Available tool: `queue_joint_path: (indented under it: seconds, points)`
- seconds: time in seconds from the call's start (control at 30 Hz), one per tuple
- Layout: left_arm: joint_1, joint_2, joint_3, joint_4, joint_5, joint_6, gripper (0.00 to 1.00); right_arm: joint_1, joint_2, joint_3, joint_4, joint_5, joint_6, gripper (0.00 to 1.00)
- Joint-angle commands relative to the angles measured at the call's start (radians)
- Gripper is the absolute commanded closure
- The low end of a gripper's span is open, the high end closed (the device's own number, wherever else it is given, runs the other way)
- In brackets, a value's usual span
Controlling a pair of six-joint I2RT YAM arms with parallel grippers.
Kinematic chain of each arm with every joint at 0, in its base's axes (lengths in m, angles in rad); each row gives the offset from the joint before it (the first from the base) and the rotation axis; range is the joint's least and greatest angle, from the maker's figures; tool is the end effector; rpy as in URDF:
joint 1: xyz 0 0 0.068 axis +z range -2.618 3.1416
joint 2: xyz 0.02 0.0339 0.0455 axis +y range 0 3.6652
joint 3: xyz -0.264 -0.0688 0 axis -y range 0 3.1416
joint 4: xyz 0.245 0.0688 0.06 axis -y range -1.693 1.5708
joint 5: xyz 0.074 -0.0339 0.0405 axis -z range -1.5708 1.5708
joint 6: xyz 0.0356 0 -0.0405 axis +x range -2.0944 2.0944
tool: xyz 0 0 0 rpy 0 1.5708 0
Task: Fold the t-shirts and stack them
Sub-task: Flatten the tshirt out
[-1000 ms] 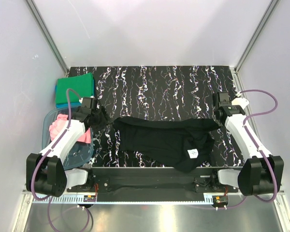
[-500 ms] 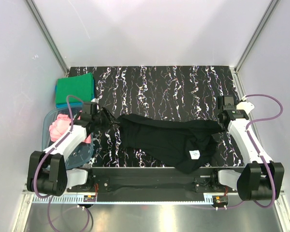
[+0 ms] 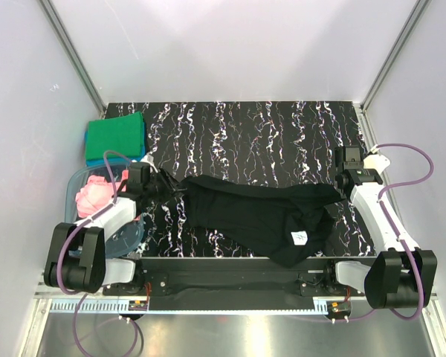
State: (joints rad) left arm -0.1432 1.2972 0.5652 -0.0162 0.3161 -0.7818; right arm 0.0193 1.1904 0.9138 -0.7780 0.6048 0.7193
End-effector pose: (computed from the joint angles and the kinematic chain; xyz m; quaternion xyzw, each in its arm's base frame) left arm 0.2459 -0.0466 0.1752 -0.2244 0.8792 -0.3053 0.2890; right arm 0.2254 -0.0159 0.2596 0.3879 0.8410 -0.1806 0.3312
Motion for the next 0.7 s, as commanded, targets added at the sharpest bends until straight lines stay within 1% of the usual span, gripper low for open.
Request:
queue_joint_path:
  seconds: [0.0,0.03,0.07,0.2,0.23,0.3,0.37,0.43,0.5,0.6,0.67]
  points:
    - [0.02,-0.009,-0.082,0.26,0.072,-0.114,0.51,-0.002,-0.006,0.014,0.029,0.004,-0.012,1.0]
    - [0.024,-0.01,-0.09,0.297,0.081,-0.149,0.51,-0.004,-0.006,0.014,0.031,0.006,-0.015,1.0]
    - [0.03,-0.007,-0.093,0.298,0.089,-0.16,0.5,-0.004,-0.009,0.013,0.031,0.007,-0.015,1.0]
    - [0.034,0.025,-0.068,0.257,0.072,-0.166,0.46,-0.002,-0.021,0.007,0.04,-0.002,-0.02,1.0]
    - [0.037,0.03,-0.073,0.259,0.069,-0.187,0.46,-0.002,-0.018,0.007,0.042,-0.002,-0.021,1.0]
    - [0.051,0.03,-0.093,0.286,0.061,-0.223,0.46,-0.004,-0.015,0.007,0.042,-0.003,-0.021,1.0]
    - [0.074,0.024,-0.16,0.424,0.084,-0.316,0.46,-0.002,-0.012,0.008,0.042,-0.004,-0.024,1.0]
    - [0.077,0.031,-0.163,0.446,0.09,-0.341,0.46,-0.004,-0.011,0.008,0.043,-0.004,-0.024,1.0]
    - [0.08,0.04,-0.153,0.423,0.097,-0.355,0.47,-0.002,-0.014,0.008,0.045,-0.005,-0.024,1.0]
    - [0.088,0.031,-0.183,0.467,0.1,-0.407,0.46,-0.002,-0.014,0.008,0.048,-0.007,-0.026,1.0]
    - [0.09,0.028,-0.18,0.472,0.104,-0.413,0.46,-0.002,-0.012,0.007,0.049,-0.008,-0.026,1.0]
